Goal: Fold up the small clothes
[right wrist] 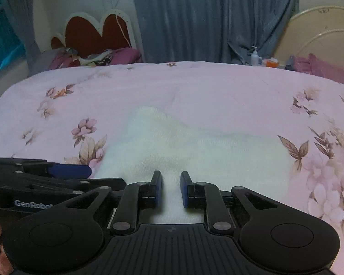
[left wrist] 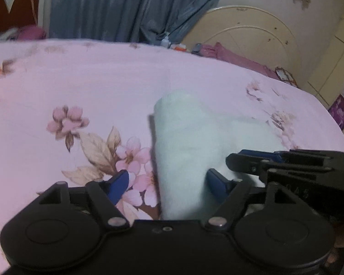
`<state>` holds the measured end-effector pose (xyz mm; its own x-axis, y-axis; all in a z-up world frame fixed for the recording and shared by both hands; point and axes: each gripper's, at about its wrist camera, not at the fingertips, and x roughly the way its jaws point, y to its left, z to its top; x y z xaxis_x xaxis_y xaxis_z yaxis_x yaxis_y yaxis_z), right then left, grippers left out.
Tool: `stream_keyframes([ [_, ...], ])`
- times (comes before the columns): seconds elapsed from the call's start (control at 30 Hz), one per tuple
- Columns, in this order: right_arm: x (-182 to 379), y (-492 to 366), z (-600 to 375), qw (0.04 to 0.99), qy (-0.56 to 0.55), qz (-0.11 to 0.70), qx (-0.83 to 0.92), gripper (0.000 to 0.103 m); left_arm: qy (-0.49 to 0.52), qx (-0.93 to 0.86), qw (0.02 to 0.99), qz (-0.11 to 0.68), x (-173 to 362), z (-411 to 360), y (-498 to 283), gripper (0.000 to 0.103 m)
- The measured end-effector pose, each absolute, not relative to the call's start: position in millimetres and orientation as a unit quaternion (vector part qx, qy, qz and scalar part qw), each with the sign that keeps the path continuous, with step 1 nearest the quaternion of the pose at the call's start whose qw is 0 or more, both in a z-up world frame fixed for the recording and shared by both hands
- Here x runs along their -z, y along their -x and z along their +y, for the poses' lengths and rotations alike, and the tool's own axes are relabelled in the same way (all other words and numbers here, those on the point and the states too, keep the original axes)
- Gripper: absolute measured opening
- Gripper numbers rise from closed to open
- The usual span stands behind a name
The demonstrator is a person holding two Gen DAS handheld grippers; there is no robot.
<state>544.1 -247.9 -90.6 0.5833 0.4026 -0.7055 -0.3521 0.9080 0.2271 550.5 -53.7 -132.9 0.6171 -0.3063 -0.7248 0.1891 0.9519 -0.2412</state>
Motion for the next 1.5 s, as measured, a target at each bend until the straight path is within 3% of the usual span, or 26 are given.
stream_keyframes([
  [0.03,87,-541,-252,0.892,-0.042,0.399,-0.208,0.016,0.07,0.143,0.898,0.411,127,-53,-547,0.068],
  [0.07,81,-535,-260,0.898,-0.055,0.389,-0.198,0.017,0.071,0.148,0.901,0.402,121,-52,-540,0.073],
  [0.13,68,-524,-280,0.908,-0.083,0.37,-0.177,0.02,0.075,0.149,0.903,0.396,114,-44,-529,0.092],
  [0.2,60,-508,-311,0.913,-0.124,0.356,-0.155,0.064,0.091,0.157,0.899,0.398,114,-38,-521,0.095],
  [0.23,58,-502,-327,0.913,-0.144,0.352,-0.146,0.069,0.1,0.162,0.894,0.405,117,-36,-520,0.091],
  [0.33,70,-498,-373,0.884,-0.221,0.39,-0.136,0.069,0.137,0.175,0.875,0.43,131,-32,-522,0.078],
  [0.53,113,-506,-410,0.795,-0.368,0.452,-0.168,0.068,0.201,0.19,0.846,0.456,149,-26,-536,0.076],
  [0.77,123,-516,-402,0.781,-0.365,0.466,-0.197,0.068,0.19,0.197,0.836,0.476,152,-40,-554,0.076],
  [0.83,122,-519,-393,0.789,-0.345,0.469,-0.198,0.063,0.182,0.192,0.835,0.483,150,-46,-558,0.076],
  [0.87,123,-520,-389,0.793,-0.334,0.471,-0.194,0.05,0.168,0.185,0.839,0.483,149,-51,-558,0.066],
  [0.9,125,-522,-386,0.793,-0.333,0.471,-0.196,0.045,0.153,0.182,0.844,0.482,147,-57,-558,0.057],
  [1.07,106,-516,-360,0.836,-0.226,0.458,-0.201,0.03,0.044,0.139,0.882,0.448,124,-98,-541,0.038],
  [1.23,78,-498,-354,0.855,-0.206,0.423,-0.22,0.027,-0.013,0.135,0.897,0.421,103,-111,-522,0.036],
  [1.5,45,-491,-318,0.866,-0.184,0.398,-0.24,0.027,-0.013,0.128,0.906,0.403,77,-78,-510,0.036],
])
